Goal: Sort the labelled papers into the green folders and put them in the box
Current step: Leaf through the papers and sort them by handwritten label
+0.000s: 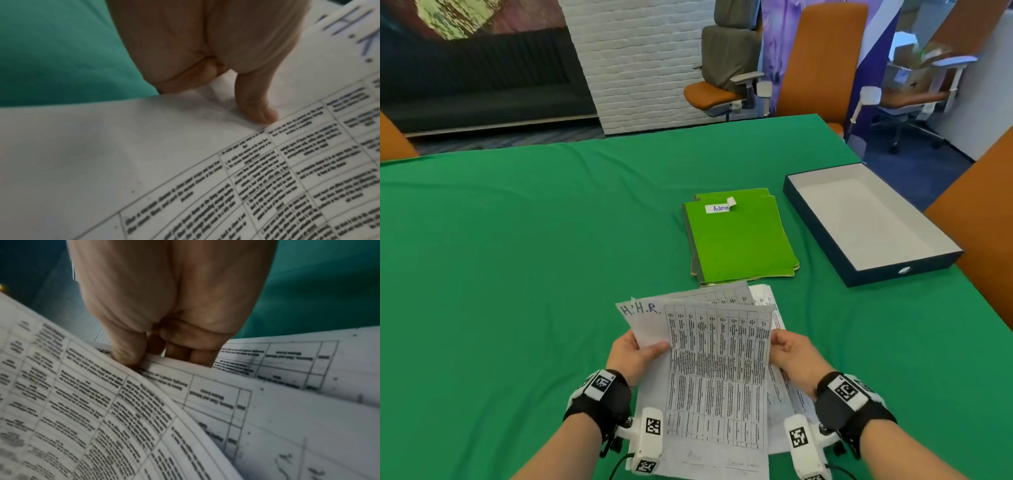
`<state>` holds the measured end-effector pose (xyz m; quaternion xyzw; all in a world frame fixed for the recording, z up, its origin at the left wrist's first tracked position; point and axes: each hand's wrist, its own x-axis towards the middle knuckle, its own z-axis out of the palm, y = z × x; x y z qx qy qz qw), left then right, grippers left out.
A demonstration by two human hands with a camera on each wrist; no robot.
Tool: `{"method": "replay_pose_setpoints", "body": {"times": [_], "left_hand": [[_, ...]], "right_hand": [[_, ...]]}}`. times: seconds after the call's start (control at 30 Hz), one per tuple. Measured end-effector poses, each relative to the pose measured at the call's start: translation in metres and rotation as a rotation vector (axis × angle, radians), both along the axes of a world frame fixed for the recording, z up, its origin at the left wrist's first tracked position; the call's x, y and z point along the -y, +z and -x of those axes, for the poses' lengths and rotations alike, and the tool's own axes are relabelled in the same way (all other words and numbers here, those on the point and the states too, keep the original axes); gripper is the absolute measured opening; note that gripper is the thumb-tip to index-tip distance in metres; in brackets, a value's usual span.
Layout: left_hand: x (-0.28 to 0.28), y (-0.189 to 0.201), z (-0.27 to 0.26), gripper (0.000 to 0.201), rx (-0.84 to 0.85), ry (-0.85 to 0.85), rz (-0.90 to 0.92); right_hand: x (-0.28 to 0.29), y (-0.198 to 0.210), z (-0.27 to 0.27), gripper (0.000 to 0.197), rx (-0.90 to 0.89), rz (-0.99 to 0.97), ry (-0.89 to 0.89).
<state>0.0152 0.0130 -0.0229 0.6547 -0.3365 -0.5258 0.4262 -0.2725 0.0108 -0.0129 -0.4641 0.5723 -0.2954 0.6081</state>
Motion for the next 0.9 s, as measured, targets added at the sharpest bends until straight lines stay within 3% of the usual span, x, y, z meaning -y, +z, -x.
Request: {"method": "replay_pose_setpoints", "body": {"times": [0.07,0.1,0.17,0.2,0.27,0.33,0.47,0.63,0.7,0.8,0.9], "left_hand": [[-0.001,-0.004,-0.003,0.02,-0.009,0.067,-0.023],[-0.002,-0.006,-0.008,0.018,-0.024,0.096,-0.036],[-0.005,-0.005,-0.017,0.016,-0.05,0.127,-0.043],[-0.005,-0.003,-0.022,0.015,-0.071,0.144,-0.036],[-0.005,-0.001,-0.034,0.013,-0.125,0.197,-0.034],[-0.002,0.0,-0.046,0.014,-0.174,0.246,-0.041],[0.001,0.008,-0.057,0.022,-0.165,0.278,-0.033],[0.0,0.016,-0.051,0.009,-0.137,0.219,-0.042],[-0.001,0.015,-0.046,0.015,-0.142,0.201,-0.044],[-0.001,0.014,-0.033,0.019,-0.162,0.156,-0.04],[0.001,0.014,-0.018,0.015,-0.183,0.13,-0.04]], "right_hand": [[0.002,-0.007,0.001,0.02,-0.003,-0.044,-0.008],[0.005,-0.012,0.003,0.025,-0.092,-0.01,-0.018],[0.008,-0.015,0.008,0.039,-0.542,0.114,0.051],[0.008,-0.018,0.01,0.057,-0.785,0.132,0.105],[0.007,-0.025,0.012,0.092,-1.016,0.056,0.144],[0.01,-0.035,0.014,0.099,-0.935,-0.019,0.088],[0.015,-0.038,0.019,0.059,-0.796,-0.026,0.0],[0.013,-0.023,0.026,0.018,-0.888,0.11,-0.111],[0.014,-0.018,0.027,0.014,-0.734,0.157,-0.201],[0.012,-0.002,0.02,0.023,-0.322,0.146,-0.234],[0.01,0.009,0.01,0.021,-0.19,0.126,-0.178]]}}
